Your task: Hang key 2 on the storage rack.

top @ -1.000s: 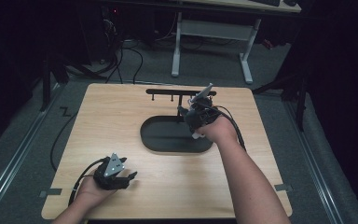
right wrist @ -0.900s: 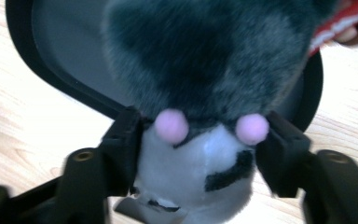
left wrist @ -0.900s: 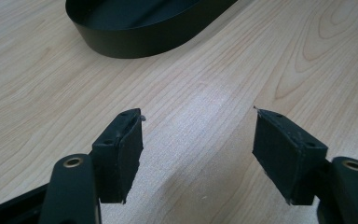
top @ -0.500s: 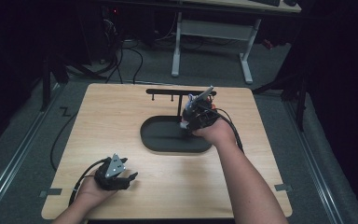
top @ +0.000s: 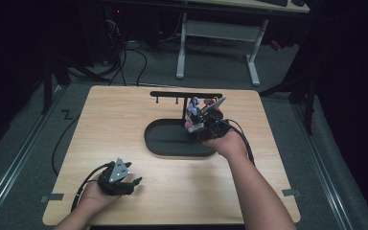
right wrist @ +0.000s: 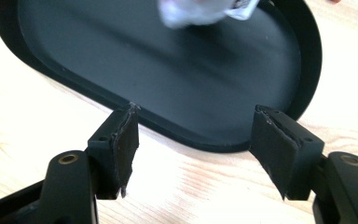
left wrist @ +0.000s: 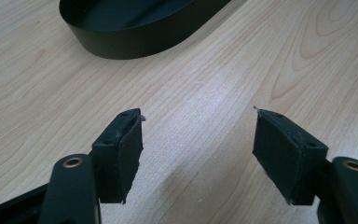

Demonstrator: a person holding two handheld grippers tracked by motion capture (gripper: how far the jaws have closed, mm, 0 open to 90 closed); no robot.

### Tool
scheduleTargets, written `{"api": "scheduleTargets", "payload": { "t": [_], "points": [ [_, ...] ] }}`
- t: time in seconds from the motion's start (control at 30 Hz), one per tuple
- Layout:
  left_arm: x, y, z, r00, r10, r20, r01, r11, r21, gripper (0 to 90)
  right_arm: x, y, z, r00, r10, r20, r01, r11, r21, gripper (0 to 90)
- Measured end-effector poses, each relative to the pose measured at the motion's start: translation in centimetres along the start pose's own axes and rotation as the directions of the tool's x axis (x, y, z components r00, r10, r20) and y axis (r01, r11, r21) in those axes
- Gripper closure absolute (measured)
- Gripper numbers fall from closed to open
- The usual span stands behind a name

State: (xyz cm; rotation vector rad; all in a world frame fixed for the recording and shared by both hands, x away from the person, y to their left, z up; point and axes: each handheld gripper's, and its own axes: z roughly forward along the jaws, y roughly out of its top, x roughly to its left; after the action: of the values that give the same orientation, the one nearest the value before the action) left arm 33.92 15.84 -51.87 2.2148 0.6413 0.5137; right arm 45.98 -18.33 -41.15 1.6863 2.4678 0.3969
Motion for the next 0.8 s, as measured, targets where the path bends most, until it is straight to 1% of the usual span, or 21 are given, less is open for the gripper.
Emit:
{"api": "scheduleTargets", "payload": {
  "t": [0.03, 0.1, 0.13, 0.17, 0.23, 0.3, 0.33, 0.4, 0.43, 0.47, 0.57, 0.67, 0.77, 0.8],
  "points": [
    [0.0, 0.0, 0.0, 1.0, 0.001, -0.001, -0.001, 1.0, -0.001, 33.1, 0.0, -0.4, 0.1, 0.9999, -0.012, 0.007, 0.012, 1.0, -0.017, 33.5],
    [-0.1, 0.0, 0.0, 1.0, 0.001, 0.003, -0.001, 1.0, 0.002, 33.1, -0.1, -1.0, 0.3, 1.0, -0.007, 0.0, 0.007, 0.999, -0.031, 33.6],
    [-0.1, 0.0, 0.1, 1.0, 0.002, 0.003, -0.002, 1.0, 0.003, 33.1, -0.1, -1.5, 0.5, 0.9995, -0.024, 0.021, 0.025, 0.999, -0.032, 33.8],
    [-0.1, 0.0, 0.1, 1.0, 0.003, 0.004, -0.003, 1.0, 0.004, 33.1, -0.2, -1.9, 0.7, 0.9991, -0.037, 0.022, 0.038, 0.998, -0.058, 34.2],
    [-0.2, 0.0, 0.1, 1.0, 0.003, 0.007, -0.003, 1.0, 0.005, 33.1, -0.4, -2.7, 0.9, 0.9995, -0.027, 0.017, 0.028, 0.997, -0.078, 34.1],
    [-0.2, 0.0, 0.2, 1.0, 0.0, 0.01, 0.0, 1.0, 0.001, 33.1, -0.5, -3.8, 1.1, 0.9992, -0.035, 0.019, 0.037, 0.993, -0.112, 34.1],
    [-0.2, 0.0, 0.2, 0.9999, -0.001, 0.011, 0.001, 1.0, 0.001, 33.2, -0.6, -4.3, 1.3, 0.9986, -0.046, 0.026, 0.049, 0.991, -0.127, 34.0],
    [-0.3, 0.0, 0.2, 0.9998, -0.002, 0.017, 0.002, 1.0, 0.004, 33.2, -0.8, -5.5, 1.6, 0.9995, -0.025, 0.018, 0.028, 0.988, -0.153, 34.0],
    [-0.3, 0.0, 0.3, 0.9998, -0.002, 0.02, 0.002, 1.0, 0.005, 33.3, -1.0, -6.0, 1.8, 0.9995, -0.025, 0.021, 0.028, 0.986, -0.167, 34.0],
    [-0.3, 0.0, 0.3, 0.9998, -0.004, 0.021, 0.004, 1.0, 0.007, 33.4, -1.2, -6.7, 2.0, 0.9989, -0.033, 0.032, 0.038, 0.982, -0.183, 34.0],
    [-0.5, 0.1, 0.4, 0.9996, -0.007, 0.028, 0.007, 1.0, 0.007, 33.7, -1.7, -8.5, 2.4, 0.9997, -0.008, 0.024, 0.013, 0.974, -0.225, 34.0],
    [-0.6, 0.1, 0.4, 0.9994, -0.004, 0.033, 0.004, 0.9999, 0.009, 33.8, -2.0, -10.4, 3.0, 0.9994, -0.01, 0.034, 0.019, 0.962, -0.274, 34.2],
    [-0.7, 0.2, 0.5, 0.9992, -0.007, 0.039, 0.007, 0.9999, 0.01, 33.8, -2.0, -12.2, 3.6, 0.9993, -0.013, 0.035, 0.023, 0.952, -0.306, 34.1],
    [-0.8, 0.2, 0.6, 0.999, -0.008, 0.045, 0.007, 0.9999, 0.011, 33.8, -2.0, -12.9, 3.8, 0.999, -0.02, 0.041, 0.032, 0.946, -0.324, 34.1]
  ]
}}
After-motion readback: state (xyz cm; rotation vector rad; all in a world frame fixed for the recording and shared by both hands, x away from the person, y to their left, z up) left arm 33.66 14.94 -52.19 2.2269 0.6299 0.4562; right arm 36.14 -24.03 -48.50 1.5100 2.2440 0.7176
